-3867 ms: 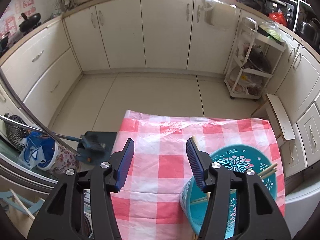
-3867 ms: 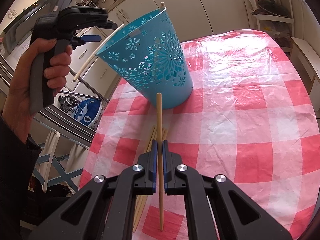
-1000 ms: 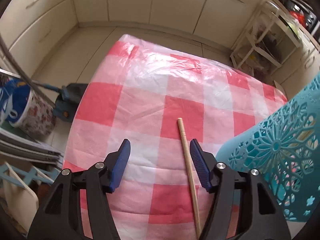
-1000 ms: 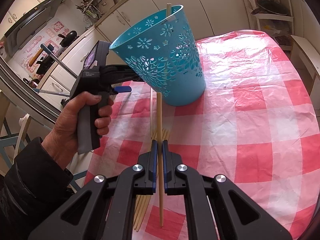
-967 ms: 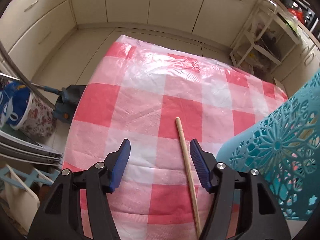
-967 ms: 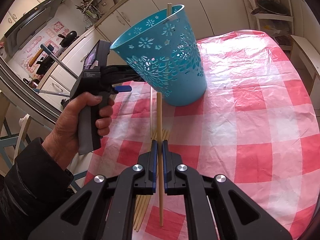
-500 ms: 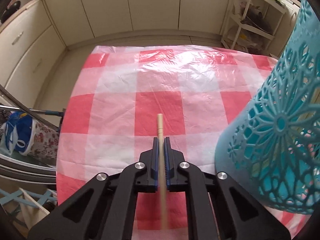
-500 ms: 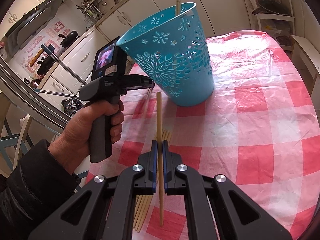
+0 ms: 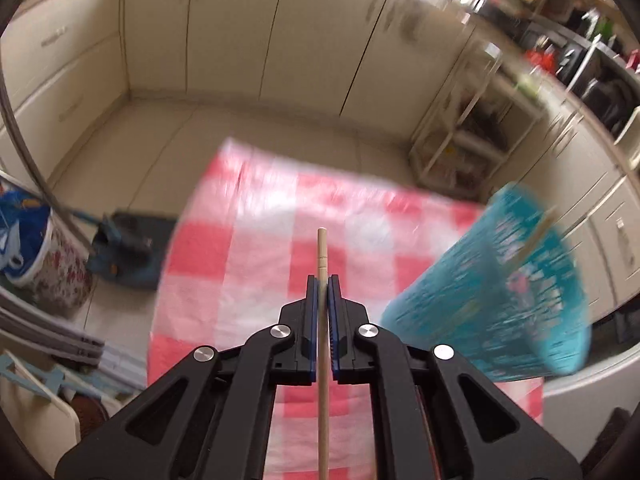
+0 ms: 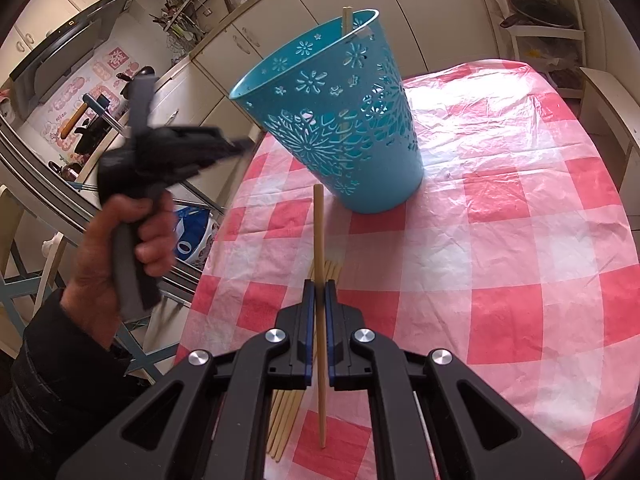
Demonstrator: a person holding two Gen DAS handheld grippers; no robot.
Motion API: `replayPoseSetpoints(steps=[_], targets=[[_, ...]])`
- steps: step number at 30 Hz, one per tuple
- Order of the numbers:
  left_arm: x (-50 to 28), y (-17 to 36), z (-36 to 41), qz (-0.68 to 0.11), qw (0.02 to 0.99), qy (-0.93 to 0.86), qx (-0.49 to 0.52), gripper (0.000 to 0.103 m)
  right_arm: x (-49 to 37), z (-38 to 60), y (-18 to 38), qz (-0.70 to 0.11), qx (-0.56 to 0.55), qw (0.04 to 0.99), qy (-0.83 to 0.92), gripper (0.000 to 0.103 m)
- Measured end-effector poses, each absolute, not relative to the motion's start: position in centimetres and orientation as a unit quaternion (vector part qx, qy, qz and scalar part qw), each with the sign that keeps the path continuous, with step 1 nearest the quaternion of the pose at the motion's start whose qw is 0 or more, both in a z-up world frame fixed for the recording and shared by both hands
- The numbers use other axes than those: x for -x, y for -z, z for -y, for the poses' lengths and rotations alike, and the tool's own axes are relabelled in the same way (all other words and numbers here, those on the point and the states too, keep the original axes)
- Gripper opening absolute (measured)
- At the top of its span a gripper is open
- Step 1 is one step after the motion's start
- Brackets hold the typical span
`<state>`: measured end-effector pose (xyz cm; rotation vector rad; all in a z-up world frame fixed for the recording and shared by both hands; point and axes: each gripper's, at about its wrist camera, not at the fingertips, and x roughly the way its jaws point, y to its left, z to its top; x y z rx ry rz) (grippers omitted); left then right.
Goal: Organize utensils
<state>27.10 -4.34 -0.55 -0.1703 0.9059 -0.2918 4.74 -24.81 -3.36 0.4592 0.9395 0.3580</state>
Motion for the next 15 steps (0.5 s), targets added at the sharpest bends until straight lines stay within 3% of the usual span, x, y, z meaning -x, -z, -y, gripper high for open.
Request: replayPoseSetpoints(steps=[5,8,15], targets=[[-23.0,-9.4,6.8,-0.253,0.939,0.204,0.111,0.005,-4.7,24.6,3.1,-0.442,-0.218,0.853,-0.173,0.006],[-22.2,-12.8,9.9,-0.167,0.957,0.213,0.107,0.005,-4.7,24.5,3.1,-0.443,-0.216,0.853,-0.172,0.006],[-24.6,-10.9,16.0,-0.139,0.973,0.170,0.068,0.005,-4.7,25.3,3.0,-0.439,-0.221,0.855,-0.162,0.006]])
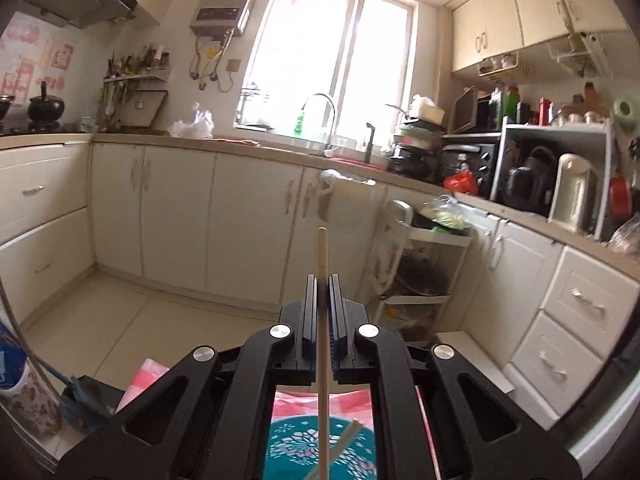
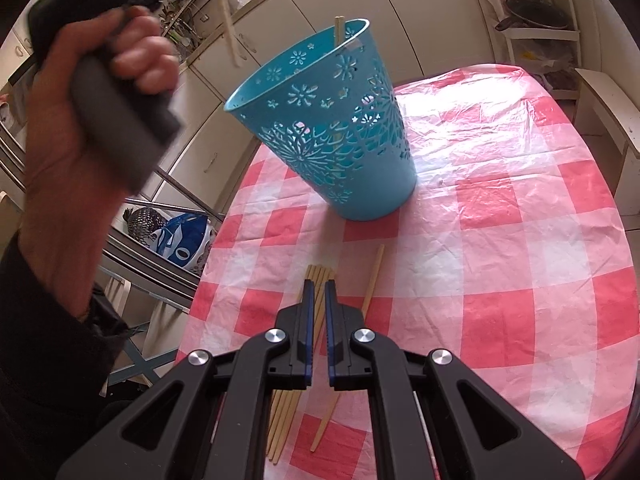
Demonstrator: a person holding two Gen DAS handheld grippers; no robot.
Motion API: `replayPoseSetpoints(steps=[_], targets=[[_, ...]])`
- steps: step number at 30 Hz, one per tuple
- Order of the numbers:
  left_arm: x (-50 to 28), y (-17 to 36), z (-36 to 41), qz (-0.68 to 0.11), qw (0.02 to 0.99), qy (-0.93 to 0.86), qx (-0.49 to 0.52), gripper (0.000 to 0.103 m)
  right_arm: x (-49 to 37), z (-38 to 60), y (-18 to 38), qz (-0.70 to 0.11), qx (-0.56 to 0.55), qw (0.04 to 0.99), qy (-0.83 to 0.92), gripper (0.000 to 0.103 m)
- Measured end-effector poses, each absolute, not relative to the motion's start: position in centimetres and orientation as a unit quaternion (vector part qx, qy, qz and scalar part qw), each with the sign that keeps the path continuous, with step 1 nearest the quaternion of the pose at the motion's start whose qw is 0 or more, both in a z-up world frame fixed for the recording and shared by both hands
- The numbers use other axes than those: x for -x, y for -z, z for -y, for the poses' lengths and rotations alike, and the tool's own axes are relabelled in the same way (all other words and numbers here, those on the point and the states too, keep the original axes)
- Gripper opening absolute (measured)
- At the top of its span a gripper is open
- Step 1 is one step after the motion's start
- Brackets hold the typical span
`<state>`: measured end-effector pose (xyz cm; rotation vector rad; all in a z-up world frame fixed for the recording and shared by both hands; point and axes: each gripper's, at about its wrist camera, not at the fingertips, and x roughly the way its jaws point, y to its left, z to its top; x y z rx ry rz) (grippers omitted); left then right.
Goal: Organize utensils
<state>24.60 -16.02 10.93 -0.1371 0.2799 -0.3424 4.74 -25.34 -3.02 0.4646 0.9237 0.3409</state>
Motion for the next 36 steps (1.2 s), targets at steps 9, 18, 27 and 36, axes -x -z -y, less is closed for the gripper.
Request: replayPoseSetpoints(steps=[9,18,27,36], targets=[[-25.5,-4.4,15.7,-0.249,0.955,0.161,0.017,0.006,-5.3,24.7,4.6,-0.479,-0.193,0.842,-0.154,0.006],[-22.3,-2.7,11.6,-0.306,0.938,0.162,0.022,0.051,-5.3,22.9,6.5,-0.511,-0.133,0.840,-0.122,0.030],[-14.5,-1.2,3.3,-0.341,0.924,0.140,0.099,0.075,-5.9,21.4,7.7,-0.512,-0.076,0.851,-0.086,0.030],[-13.8,0.7,2.0,-0.357,0.921,0.126,0.095,0.075,-6.6,18.4,8.6,-0.498,0.013,0.865,-0.054,0.006]])
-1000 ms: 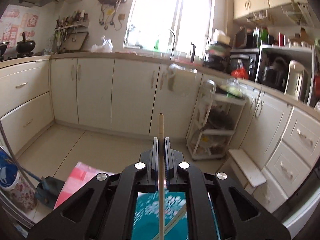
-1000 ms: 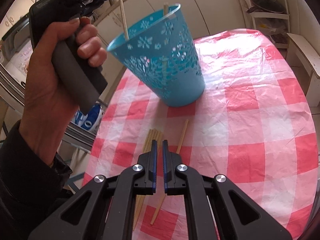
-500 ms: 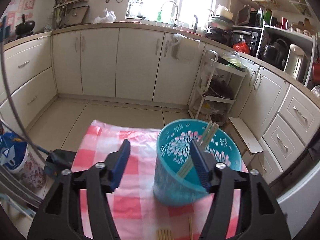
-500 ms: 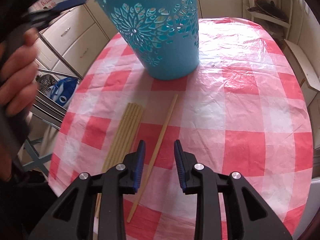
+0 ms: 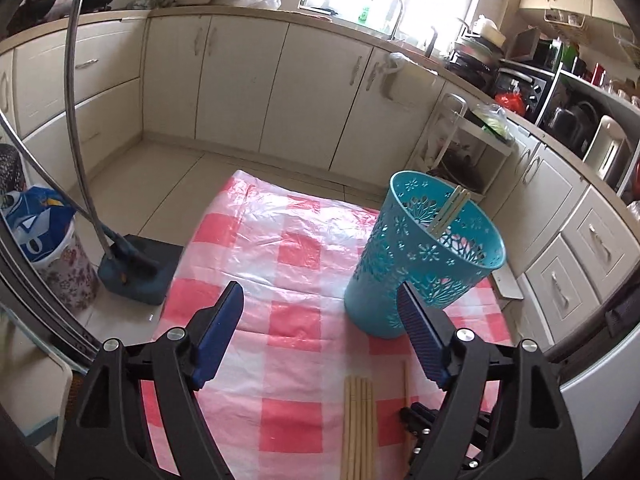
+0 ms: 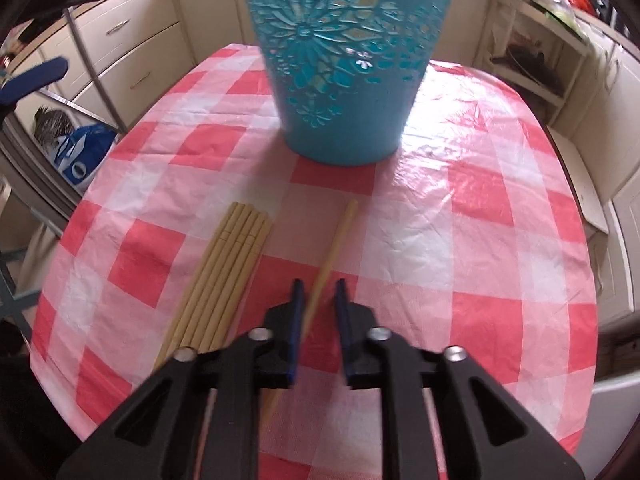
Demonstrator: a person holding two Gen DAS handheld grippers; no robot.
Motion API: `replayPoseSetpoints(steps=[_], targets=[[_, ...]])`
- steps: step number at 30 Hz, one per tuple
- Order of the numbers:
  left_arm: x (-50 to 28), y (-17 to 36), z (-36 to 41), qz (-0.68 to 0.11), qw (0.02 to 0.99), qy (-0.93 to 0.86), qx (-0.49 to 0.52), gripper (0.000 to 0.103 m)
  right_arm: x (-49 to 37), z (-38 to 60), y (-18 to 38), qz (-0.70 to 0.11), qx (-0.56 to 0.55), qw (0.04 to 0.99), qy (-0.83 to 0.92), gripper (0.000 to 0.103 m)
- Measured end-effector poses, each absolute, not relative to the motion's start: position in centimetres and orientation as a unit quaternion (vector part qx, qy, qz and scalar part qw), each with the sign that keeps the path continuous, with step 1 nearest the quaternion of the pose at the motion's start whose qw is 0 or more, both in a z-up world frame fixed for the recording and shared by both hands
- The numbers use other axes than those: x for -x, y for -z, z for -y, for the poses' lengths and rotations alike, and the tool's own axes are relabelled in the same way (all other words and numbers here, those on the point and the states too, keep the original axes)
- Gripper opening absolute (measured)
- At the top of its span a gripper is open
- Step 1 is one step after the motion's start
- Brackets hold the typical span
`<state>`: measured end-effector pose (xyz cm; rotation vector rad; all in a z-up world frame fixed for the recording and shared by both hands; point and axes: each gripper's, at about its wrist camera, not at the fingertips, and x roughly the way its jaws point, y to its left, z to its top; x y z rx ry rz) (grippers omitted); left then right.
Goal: Organize utensils
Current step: 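Grasp a wooden stick from the cloth with the right tool, then carry the stick over the teal basket and open the right tool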
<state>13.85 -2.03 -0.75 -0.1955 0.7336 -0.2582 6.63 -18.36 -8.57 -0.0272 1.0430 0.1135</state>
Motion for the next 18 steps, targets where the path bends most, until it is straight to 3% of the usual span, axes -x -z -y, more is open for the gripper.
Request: replayPoseSetpoints(steps=[3,7,12,18], targets=[[-14.5,1.1,1.6,-0.369,0.915,0.123,0.108,0.075,-5.9,17.8,8.4,-0.499,0.046,0.863,-0.065,0.005],[-15.1,1.0,1.0,-0.375,0.912,0.112,0.121,0.075,-4.0,20.1,6.1,-0.481,-0.036,0.870,-0.104,0.005],[-15.1,0.9,0.6,-0.371,0.914,0.104,0.131,0.075,-1.6,25.4,0.6,-0.371,-0.224,0.883,-0.179,0.005],[-15.0,0.5,0.3,-0.354,0.921,0.079,0.140,0.075,-4.8,27.8,-6.7,-0.225,-0.286,0.919,-0.154,0.005]])
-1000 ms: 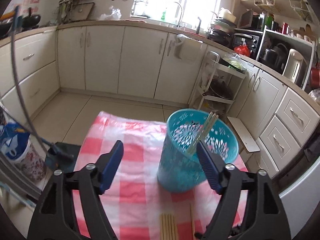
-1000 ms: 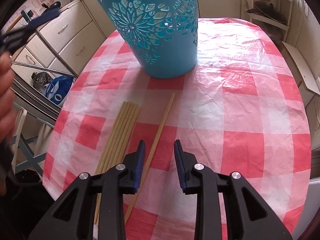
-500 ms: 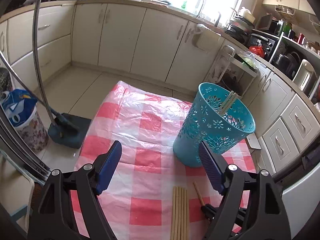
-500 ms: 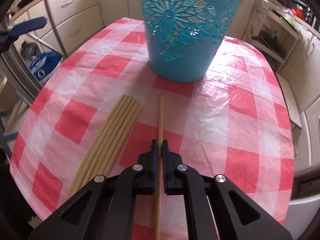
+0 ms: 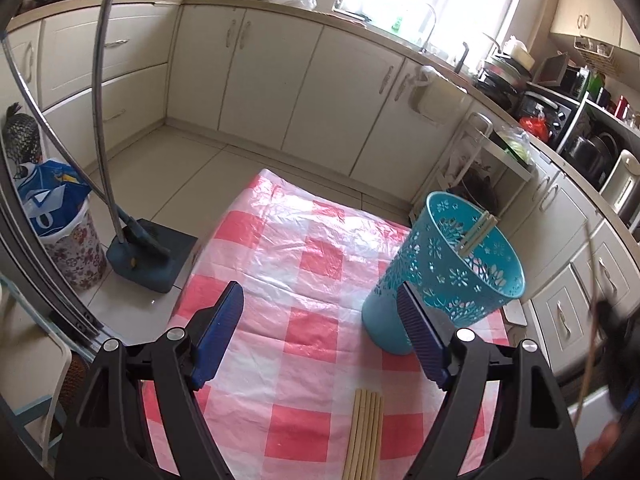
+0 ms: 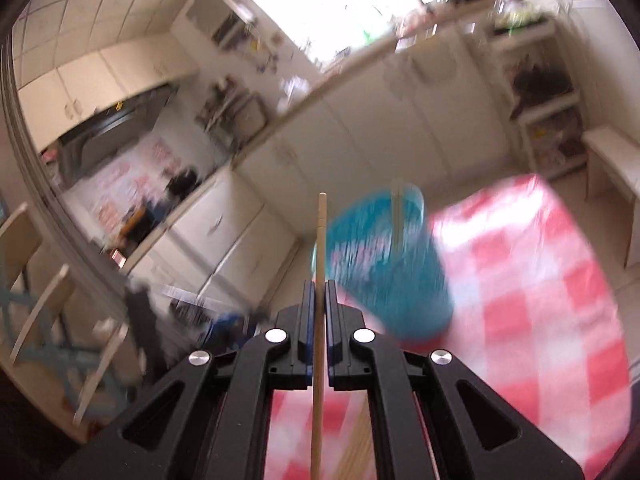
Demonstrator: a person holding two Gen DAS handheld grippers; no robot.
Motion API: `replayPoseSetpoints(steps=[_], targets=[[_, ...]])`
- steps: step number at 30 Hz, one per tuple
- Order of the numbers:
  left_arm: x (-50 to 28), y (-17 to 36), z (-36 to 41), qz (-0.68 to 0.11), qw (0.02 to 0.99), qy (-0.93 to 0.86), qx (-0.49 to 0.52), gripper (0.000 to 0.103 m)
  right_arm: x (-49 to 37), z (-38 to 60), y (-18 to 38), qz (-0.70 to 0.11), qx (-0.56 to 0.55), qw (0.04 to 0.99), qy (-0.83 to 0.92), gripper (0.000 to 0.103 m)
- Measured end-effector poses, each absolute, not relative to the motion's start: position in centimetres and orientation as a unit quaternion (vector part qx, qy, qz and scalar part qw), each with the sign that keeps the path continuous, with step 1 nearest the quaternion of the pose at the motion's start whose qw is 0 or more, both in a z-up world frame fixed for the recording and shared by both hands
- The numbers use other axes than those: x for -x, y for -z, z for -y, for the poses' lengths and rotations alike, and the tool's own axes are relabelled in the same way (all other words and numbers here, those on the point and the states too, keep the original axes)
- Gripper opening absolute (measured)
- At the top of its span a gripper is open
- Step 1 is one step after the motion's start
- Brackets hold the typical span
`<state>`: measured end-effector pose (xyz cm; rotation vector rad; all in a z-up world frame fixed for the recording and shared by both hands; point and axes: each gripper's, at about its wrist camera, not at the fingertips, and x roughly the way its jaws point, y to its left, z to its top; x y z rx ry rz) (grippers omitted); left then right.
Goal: Organize utensils
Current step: 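Carry the stick over the teal basket and open the right tool, then bring both tools back down over the remaining wooden sticks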
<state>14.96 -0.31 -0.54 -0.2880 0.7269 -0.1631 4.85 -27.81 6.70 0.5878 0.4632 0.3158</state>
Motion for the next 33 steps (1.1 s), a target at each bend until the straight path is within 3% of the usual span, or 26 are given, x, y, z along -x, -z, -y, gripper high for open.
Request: replayPoseSetpoints(steps=[4,10,17,21,28,33], targets=[[-14.7,0.0,0.2,-0.337,0.929,0.060,0.139,0.076,-10.3,27.2,-10.2,-0.150,-0.258,0.951,-0.079,0.006],[-14.4,-1.0,0.3,-0.316,0.940,0.050,0.121,0.080,-16.2,25.6,-8.7,-0.118,-0.206,0.971,0.022,0.006],[-14.5,-0.7,0.2,-0.325,0.936,0.056,0.120,0.080,-14.2,25.0,-4.3,-0.183,-0.143,0.973,0.008,0.006],[-14.1,-0.6,0.2,-0.326,0.938,0.057,0.106,0.081,-9.0,24.3,-3.7,-0.206,-0.134,0.969,-0.028,0.016],[-13.9,0.4,-0.7,-0.349,0.931,0.049,0.099,0.081,-2.7,21.3,3.9,-0.390,-0.116,0.909,-0.092,0.019],[-13.4,0.9,-0.4,-0.358,0.930,0.053,0.073,0.081,-3.6,19.1,6.0,-0.428,-0.084,0.894,-0.102,0.019]])
